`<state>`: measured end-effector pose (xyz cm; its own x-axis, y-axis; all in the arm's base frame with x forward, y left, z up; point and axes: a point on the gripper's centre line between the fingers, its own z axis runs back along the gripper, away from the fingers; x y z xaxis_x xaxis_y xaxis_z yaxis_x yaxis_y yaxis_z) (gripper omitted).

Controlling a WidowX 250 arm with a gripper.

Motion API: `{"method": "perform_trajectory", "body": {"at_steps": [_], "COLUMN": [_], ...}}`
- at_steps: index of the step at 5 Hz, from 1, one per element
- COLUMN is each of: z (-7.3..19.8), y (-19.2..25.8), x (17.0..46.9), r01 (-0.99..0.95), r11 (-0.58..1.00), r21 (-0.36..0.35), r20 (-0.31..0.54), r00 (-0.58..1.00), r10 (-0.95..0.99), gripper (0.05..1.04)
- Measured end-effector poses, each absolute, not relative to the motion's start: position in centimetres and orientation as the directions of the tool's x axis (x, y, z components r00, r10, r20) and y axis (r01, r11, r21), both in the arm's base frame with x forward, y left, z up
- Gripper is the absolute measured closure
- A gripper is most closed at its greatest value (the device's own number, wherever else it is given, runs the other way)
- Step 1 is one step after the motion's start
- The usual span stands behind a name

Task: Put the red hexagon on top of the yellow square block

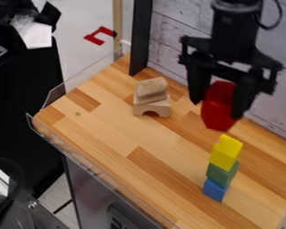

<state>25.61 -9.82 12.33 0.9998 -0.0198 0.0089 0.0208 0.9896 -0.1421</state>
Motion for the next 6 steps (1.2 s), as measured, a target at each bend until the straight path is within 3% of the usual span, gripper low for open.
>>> {"method": "perform_trajectory", "body": {"at_steps": [3, 6], "z": [9.5, 9.2], "y": [-11.3, -11.5], "x": [25.6, 25.7], "r01": [0.018, 0.015], "r11": [0.993, 0.993], "r21": [-0.119, -0.120], "r20": [-0.053, -0.057], "r00": [0.998, 0.998], "r10": [-0.024, -0.022], "gripper": [0.354, 0.354]}}
